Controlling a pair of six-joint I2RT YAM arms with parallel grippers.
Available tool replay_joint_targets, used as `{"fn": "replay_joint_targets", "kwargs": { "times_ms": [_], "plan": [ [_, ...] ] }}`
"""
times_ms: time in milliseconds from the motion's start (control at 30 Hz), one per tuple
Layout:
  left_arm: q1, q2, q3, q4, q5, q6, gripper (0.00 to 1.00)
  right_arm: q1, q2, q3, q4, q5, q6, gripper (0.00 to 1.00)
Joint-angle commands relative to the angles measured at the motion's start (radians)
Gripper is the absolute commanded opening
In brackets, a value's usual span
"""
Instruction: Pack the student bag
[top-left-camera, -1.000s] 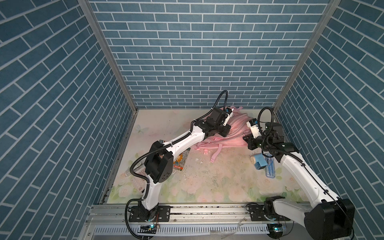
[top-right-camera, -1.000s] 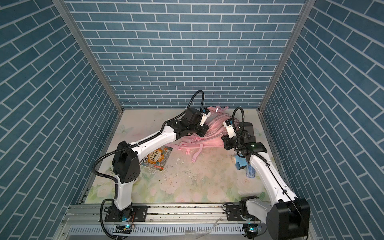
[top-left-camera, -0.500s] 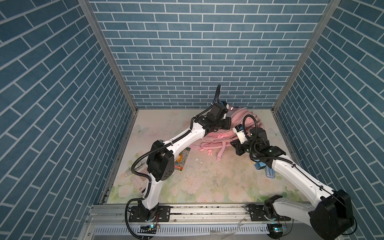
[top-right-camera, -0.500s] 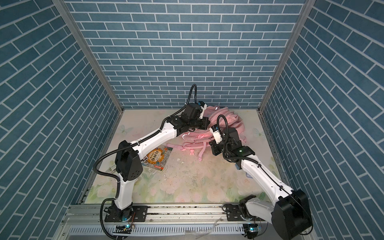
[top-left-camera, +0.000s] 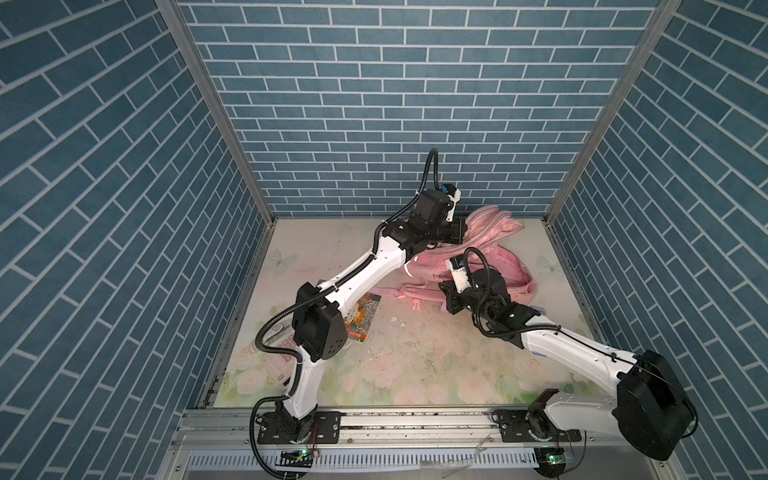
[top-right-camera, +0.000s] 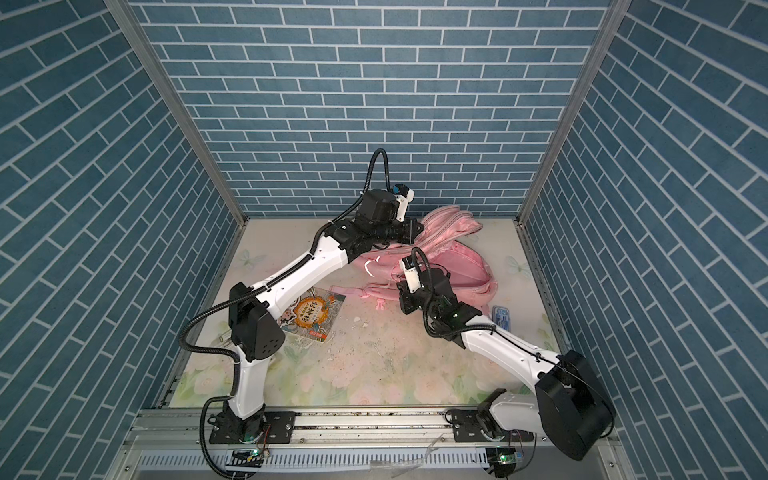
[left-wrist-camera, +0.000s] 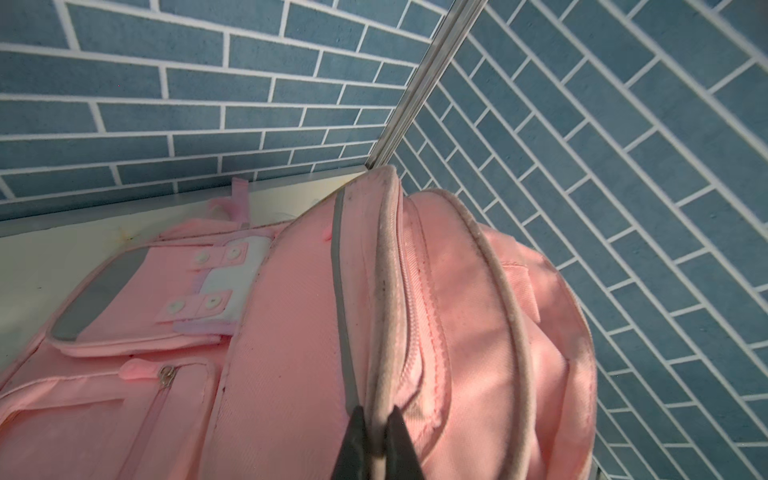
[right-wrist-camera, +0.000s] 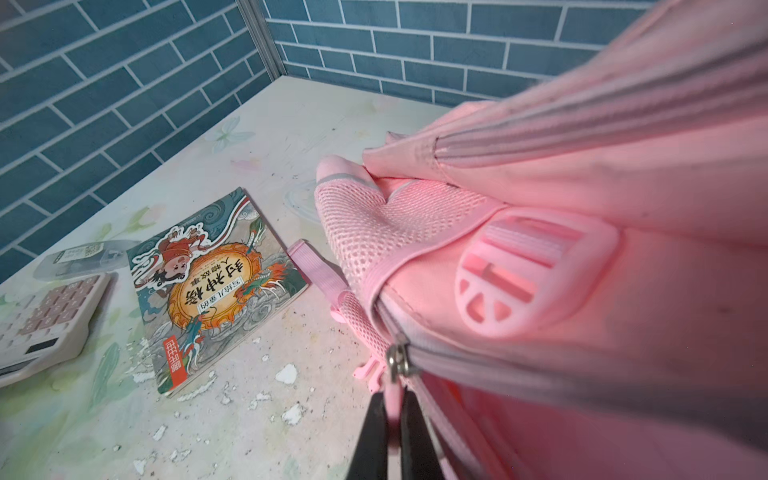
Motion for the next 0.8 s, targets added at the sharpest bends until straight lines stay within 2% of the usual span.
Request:
{"fn": "replay_joint_targets", "kwargs": {
  "times_ms": [0,300,467,500,600,700,767],
  "plan": [
    [0.01,0.004,0.055,0.134,0.066,-0.063,0.0,0.016,0.019,-0.034,0.168,0.029,0.033,0.0],
    [0.02,0.016,0.062,0.178,0.152,-0.11,0.0,0.02,0.127,-0.03,0.315,0.022,0.03,0.0],
    [0.026,0.013,0.076,0.115,0.138,0.006,0.0,0.027,0.166,0.007,0.328,0.022,0.037,0.0],
    [0.031,0.011,0.077,0.103,0.141,0.042,0.0,0.027,0.16,0.012,0.325,0.024,0.036,0.04],
    [0.049,0.015,0.1,0.038,0.132,0.165,0.0,0.027,0.135,0.024,0.299,0.032,0.03,0.27],
    [0.081,0.034,0.147,-0.058,0.134,0.289,0.0,0.026,0.097,0.057,0.223,-0.003,0.012,0.38],
    [0.107,0.055,0.194,-0.138,0.142,0.357,0.0,0.025,0.072,0.087,0.153,-0.024,0.005,0.41]
  ]
}}
